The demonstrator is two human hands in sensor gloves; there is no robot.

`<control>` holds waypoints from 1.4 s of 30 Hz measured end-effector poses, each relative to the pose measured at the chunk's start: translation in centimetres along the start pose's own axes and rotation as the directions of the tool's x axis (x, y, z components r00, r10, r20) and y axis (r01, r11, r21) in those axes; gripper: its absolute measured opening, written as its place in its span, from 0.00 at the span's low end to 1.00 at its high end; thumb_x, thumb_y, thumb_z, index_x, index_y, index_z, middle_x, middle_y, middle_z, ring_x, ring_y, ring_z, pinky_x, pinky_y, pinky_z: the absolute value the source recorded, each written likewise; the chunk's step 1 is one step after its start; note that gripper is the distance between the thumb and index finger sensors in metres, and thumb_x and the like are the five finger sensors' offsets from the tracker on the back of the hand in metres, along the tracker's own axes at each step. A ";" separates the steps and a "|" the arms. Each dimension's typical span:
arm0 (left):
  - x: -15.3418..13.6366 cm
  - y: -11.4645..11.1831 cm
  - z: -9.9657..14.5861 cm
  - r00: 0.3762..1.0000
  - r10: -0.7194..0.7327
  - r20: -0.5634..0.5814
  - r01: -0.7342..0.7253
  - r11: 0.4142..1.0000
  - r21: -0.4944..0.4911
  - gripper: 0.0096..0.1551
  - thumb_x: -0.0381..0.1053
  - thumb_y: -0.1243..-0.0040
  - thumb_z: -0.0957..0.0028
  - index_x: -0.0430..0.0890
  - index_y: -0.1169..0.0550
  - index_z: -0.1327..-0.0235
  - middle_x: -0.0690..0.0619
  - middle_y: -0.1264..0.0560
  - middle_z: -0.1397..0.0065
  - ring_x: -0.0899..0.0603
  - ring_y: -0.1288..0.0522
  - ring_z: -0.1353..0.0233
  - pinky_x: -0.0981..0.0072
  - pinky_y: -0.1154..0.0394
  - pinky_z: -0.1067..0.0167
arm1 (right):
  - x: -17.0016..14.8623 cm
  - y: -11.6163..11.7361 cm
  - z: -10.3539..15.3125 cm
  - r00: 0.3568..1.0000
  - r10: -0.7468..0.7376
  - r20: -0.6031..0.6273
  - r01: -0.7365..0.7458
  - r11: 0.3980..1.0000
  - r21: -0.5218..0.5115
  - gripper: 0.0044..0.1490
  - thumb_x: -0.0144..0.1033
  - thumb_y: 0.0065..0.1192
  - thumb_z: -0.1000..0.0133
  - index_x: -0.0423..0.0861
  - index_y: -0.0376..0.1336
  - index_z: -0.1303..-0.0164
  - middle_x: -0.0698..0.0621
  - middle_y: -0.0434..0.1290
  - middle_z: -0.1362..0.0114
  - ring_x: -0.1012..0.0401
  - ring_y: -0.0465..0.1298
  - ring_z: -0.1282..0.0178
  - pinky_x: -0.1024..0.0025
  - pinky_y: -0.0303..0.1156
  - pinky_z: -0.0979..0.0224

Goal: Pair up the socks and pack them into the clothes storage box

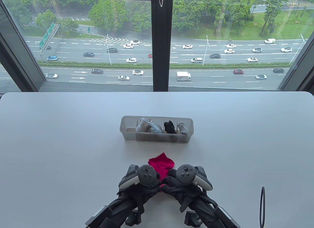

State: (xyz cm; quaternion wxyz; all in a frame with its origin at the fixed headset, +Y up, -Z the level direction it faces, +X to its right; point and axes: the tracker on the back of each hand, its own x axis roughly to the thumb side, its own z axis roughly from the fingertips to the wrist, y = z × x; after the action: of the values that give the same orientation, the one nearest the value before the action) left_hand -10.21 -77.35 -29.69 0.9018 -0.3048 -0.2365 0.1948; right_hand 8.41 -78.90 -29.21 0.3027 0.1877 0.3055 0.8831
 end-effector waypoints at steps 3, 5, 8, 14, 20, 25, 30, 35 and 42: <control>-0.1 -0.1 0.0 1.000 0.017 0.010 -0.016 1.000 -0.021 0.25 0.44 0.60 0.35 0.34 0.32 0.31 0.49 0.54 0.14 0.37 0.59 0.15 0.31 0.61 0.23 | 0.1 0.2 0.0 0.999 0.030 -0.010 -0.030 0.999 -0.032 0.27 0.45 0.47 0.34 0.51 0.56 0.25 0.36 0.31 0.13 0.37 0.24 0.20 0.35 0.23 0.27; -0.1 -0.2 -0.1 1.000 0.027 0.009 -0.027 0.999 -0.040 0.25 0.47 0.60 0.35 0.35 0.34 0.31 0.48 0.57 0.14 0.36 0.61 0.16 0.31 0.62 0.24 | 0.0 0.2 -0.1 1.000 0.013 -0.014 -0.013 1.000 -0.012 0.26 0.43 0.44 0.33 0.49 0.57 0.26 0.37 0.30 0.14 0.37 0.22 0.21 0.36 0.21 0.28; 0.0 -0.5 -0.2 1.000 -0.016 -0.024 0.015 0.999 -0.040 0.33 0.54 0.46 0.40 0.41 0.41 0.29 0.48 0.62 0.16 0.36 0.64 0.16 0.32 0.65 0.23 | -0.2 0.3 -0.2 0.993 -0.115 -0.013 0.115 0.993 -0.017 0.26 0.41 0.39 0.31 0.44 0.58 0.27 0.37 0.29 0.14 0.39 0.20 0.21 0.38 0.17 0.29; 0.2 -0.4 -0.4 0.999 -0.040 -0.020 0.039 0.999 -0.033 0.23 0.48 0.54 0.37 0.38 0.38 0.34 0.49 0.60 0.16 0.37 0.62 0.16 0.31 0.63 0.23 | -0.4 0.0 -0.2 0.992 -0.126 -0.008 0.126 0.992 -0.008 0.33 0.47 0.43 0.31 0.43 0.49 0.20 0.36 0.30 0.14 0.40 0.20 0.21 0.39 0.17 0.29; 0.3 0.2 -0.1 1.000 -0.029 -0.003 0.029 0.999 0.034 0.32 0.48 0.51 0.37 0.46 0.48 0.25 0.42 0.55 0.15 0.32 0.56 0.16 0.28 0.58 0.23 | -0.5 -0.1 -0.2 0.987 -0.163 -0.005 0.163 0.987 0.007 0.24 0.41 0.38 0.29 0.43 0.58 0.27 0.36 0.29 0.14 0.41 0.19 0.22 0.40 0.16 0.30; 0.1 0.3 -0.1 1.000 -0.015 0.013 0.015 0.999 0.034 0.24 0.45 0.55 0.36 0.37 0.34 0.30 0.44 0.50 0.15 0.33 0.53 0.16 0.27 0.56 0.23 | -0.4 0.0 -0.1 0.990 -0.144 -0.001 0.144 0.989 -0.021 0.33 0.47 0.40 0.31 0.42 0.51 0.20 0.36 0.30 0.14 0.40 0.20 0.21 0.40 0.17 0.29; 0.0 -0.1 -0.3 1.000 0.000 0.017 0.001 0.999 -0.034 0.26 0.48 0.63 0.36 0.35 0.39 0.31 0.44 0.58 0.16 0.34 0.60 0.17 0.28 0.63 0.24 | -0.2 0.1 -0.1 0.996 -0.090 -0.001 0.089 0.995 -0.037 0.28 0.46 0.43 0.33 0.52 0.53 0.23 0.36 0.31 0.14 0.39 0.21 0.21 0.38 0.19 0.29; 0.3 0.0 -0.2 0.996 -0.077 -0.052 0.079 0.996 0.037 0.34 0.51 0.50 0.38 0.45 0.49 0.27 0.43 0.61 0.17 0.33 0.61 0.17 0.27 0.62 0.24 | -0.3 -0.2 -0.1 0.984 -0.178 0.005 0.178 0.984 -0.020 0.26 0.44 0.37 0.31 0.45 0.57 0.26 0.35 0.32 0.14 0.39 0.20 0.21 0.38 0.17 0.30; 0.5 0.6 0.2 0.999 -0.047 0.004 0.047 0.995 0.092 0.26 0.48 0.55 0.37 0.34 0.33 0.34 0.43 0.56 0.16 0.32 0.63 0.16 0.27 0.64 0.25 | 0.0 -0.5 0.2 0.988 -0.153 0.024 0.154 0.987 -0.043 0.40 0.51 0.41 0.33 0.43 0.41 0.16 0.33 0.26 0.15 0.38 0.20 0.22 0.35 0.20 0.29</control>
State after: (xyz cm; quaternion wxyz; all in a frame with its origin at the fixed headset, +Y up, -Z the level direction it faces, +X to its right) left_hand -10.01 -76.53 -29.78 0.9185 -0.2566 -0.2369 0.1852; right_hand 8.70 -78.50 -29.41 0.3772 0.1661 0.2960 0.8617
